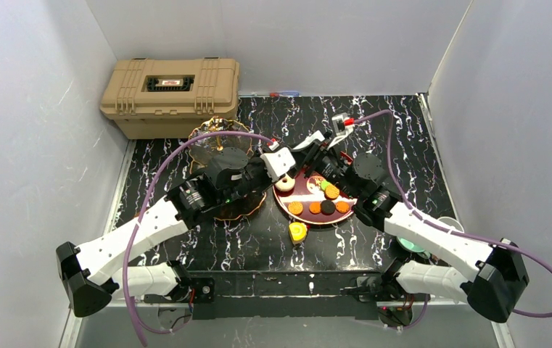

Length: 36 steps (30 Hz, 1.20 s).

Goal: Serve the afternoon tea
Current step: Adjust the clamp, then pick up the desert from the tray.

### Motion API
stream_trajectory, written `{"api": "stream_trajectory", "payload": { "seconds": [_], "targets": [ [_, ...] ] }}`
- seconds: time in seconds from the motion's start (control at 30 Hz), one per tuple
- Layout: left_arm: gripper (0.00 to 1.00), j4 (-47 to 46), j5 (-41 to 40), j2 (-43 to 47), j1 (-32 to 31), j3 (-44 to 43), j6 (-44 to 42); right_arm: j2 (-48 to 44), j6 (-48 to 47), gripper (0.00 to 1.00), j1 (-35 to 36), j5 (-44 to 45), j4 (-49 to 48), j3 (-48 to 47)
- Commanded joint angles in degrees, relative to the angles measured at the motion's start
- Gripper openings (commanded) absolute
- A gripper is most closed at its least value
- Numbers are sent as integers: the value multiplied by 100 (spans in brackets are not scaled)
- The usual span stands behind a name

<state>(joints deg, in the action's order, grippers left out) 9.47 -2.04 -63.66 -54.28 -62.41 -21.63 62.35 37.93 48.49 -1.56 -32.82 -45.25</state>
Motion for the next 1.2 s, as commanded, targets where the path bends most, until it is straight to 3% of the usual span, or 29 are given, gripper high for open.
{"api": "stream_trajectory", "payload": {
  "seconds": [0.0,0.2,0.23,0.3,0.33,0.53,0.8,1.17],
  "targets": [
    [0,-178,20,53,-35,-239,-39,45,66,75,31,-158,-225,-289],
    [3,-125,-13,50,-32,-256,-81,-29,-183,46,25,-9,84,-368],
    [17,-82,-8,52,-31,-276,-72,-76,-261,44,26,95,177,-365],
    [53,-2,-2,61,-31,-309,-74,-210,-486,43,29,350,362,-353],
    [65,46,2,78,-30,-326,-70,-255,-616,43,25,475,491,-358],
    [98,549,-72,248,-30,-472,26,-369,-1397,43,28,1077,1096,-358],
    [98,1341,-451,496,4,-905,492,-78,-1987,44,26,1556,953,-138],
    [98,1903,-95,419,1360,-1823,1095,1131,-2516,58,23,1951,-192,1]
  ]
}}
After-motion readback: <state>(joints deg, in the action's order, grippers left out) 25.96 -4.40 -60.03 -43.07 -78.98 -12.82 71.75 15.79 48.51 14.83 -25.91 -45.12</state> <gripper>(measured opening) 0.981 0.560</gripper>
